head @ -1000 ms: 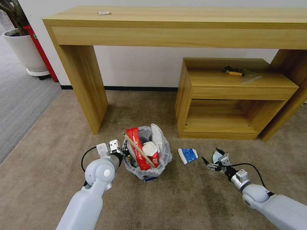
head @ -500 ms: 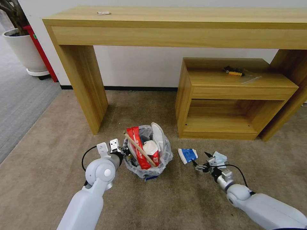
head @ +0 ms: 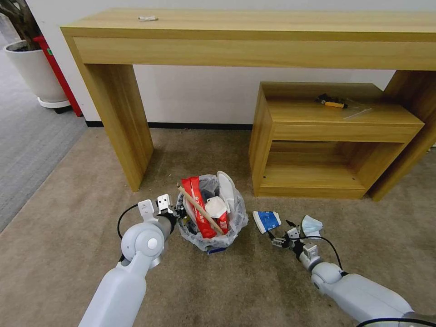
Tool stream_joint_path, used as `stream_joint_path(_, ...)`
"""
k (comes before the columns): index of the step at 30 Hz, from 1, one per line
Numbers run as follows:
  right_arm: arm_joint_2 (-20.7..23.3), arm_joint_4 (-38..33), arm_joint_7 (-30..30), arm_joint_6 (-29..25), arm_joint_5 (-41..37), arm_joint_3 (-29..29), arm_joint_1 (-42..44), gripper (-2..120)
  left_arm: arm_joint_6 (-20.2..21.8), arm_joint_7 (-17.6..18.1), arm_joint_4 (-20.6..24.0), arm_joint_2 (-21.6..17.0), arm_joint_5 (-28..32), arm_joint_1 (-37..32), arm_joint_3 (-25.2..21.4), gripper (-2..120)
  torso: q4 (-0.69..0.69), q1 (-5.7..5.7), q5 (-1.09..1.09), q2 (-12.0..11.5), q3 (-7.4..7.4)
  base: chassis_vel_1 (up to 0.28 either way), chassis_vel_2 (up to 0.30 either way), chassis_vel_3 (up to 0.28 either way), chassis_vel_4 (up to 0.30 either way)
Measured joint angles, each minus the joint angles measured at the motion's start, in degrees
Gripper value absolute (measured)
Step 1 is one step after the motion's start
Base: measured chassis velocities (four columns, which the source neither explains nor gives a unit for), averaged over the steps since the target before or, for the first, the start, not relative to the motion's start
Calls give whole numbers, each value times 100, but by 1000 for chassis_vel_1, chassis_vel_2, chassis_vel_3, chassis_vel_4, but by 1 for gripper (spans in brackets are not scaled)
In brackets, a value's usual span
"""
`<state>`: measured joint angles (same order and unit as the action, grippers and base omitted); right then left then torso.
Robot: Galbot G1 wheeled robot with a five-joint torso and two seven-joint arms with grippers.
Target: Pick up the trash bin and place the garbage on the floor into it.
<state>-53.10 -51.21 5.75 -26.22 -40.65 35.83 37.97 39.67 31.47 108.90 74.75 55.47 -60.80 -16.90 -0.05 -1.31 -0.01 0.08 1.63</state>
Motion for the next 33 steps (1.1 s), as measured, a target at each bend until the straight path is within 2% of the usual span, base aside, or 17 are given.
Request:
stream_joint_path(9,-409,239,155,191,-55,251,-202,100,-2,-24,16,26,2,34,21,0,2,0,1,0,0,0,0,0,0)
stream_joint_path(12,-772,662,191,352,-51,333,-327,100,-10,-58,99,-5,8,-19,-23,0,0,0,0,0,0,0,0,0,0)
stream_joint_path(24,-1718,1666,74,498,296,276,-492,100,-14,-95,327,-93,36,-207,-160,0,0,0,1,0,0,0,0,0,0)
stream_joint_path(33,-1839,1898,178,594,654,150,-545,100,-19,-158,395,-149,19,-355,-297,0,4,0,4,1,0,0,0,0,0)
